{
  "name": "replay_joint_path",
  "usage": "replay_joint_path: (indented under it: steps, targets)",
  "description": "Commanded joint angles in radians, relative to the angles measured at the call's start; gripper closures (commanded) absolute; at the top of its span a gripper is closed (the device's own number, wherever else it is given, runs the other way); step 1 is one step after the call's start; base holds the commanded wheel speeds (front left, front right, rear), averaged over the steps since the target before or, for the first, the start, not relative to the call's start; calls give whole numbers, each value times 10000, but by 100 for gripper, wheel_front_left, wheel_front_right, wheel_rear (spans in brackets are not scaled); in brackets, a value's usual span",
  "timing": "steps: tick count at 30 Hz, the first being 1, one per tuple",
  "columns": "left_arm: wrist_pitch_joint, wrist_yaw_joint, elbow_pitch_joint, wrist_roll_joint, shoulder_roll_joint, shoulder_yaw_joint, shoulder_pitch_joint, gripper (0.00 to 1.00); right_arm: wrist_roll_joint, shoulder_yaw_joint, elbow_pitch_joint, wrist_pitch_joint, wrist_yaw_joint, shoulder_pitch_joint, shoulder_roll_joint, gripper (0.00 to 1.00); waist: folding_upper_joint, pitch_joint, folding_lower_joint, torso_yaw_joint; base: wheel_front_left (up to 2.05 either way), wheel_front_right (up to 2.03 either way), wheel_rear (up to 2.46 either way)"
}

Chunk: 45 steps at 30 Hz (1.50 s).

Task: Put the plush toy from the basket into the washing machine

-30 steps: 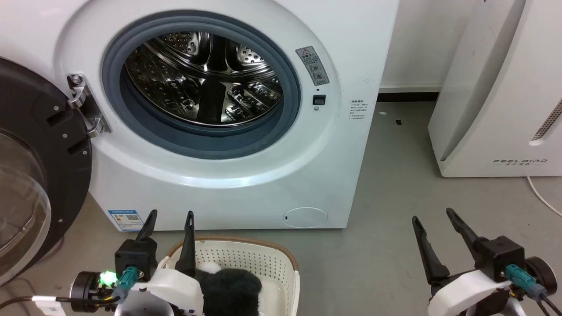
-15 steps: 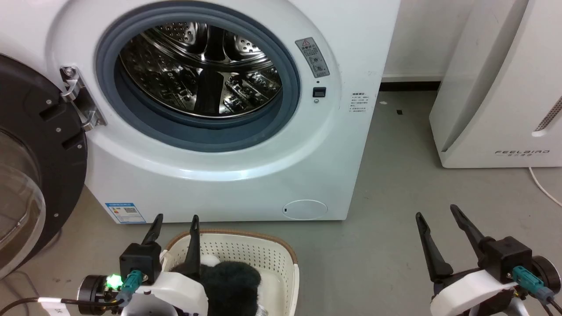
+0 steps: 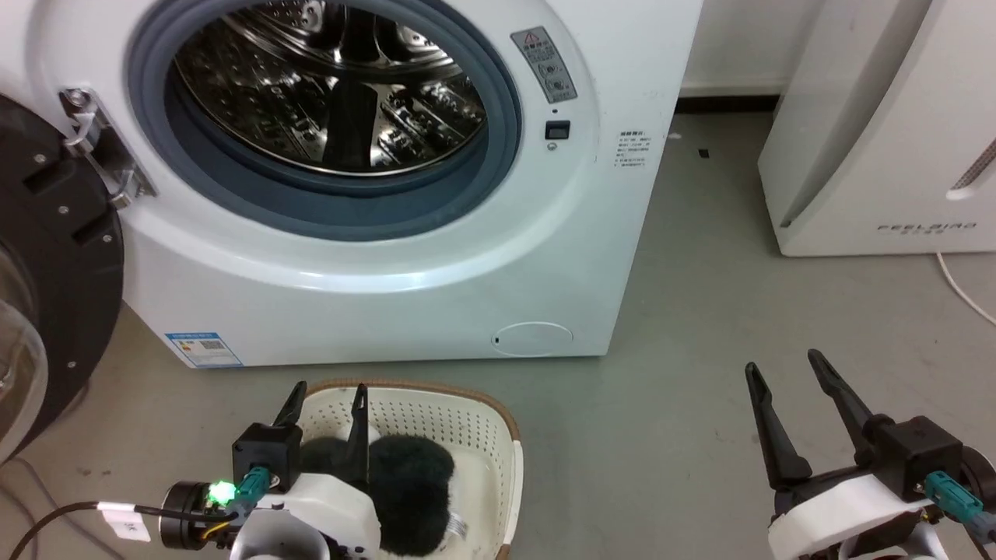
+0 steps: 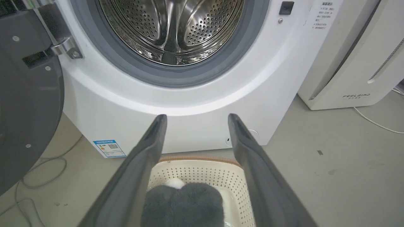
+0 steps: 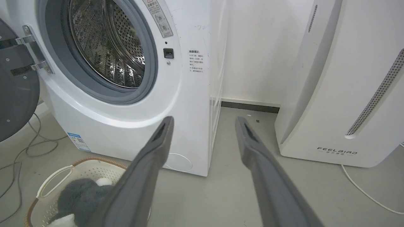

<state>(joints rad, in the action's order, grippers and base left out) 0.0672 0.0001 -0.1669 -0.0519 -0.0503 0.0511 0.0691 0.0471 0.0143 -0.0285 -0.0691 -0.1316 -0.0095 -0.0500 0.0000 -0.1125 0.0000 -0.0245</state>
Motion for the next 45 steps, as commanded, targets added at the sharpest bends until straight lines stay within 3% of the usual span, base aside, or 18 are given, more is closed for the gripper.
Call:
replay_joint_path:
  steps: [1,22,45]
  targets:
    - [102,-14,-187,-68,-34,44,236,0,97,5,-73,-92,3,-154,-1,0,0,-132,0,-41,0,0,0]
    - [-94,-276,-3118,-453,-443,388,2138,0,483,-86,-291,-529,4,-575,-1,0,0,-1914,0,-474,0,0,0]
    - [-902,-557,-6309,-757,-1320,1009,4758,0,1023,-203,-666,-986,6,-1101,-2,0,0,-4426,0,-964,0,0,0]
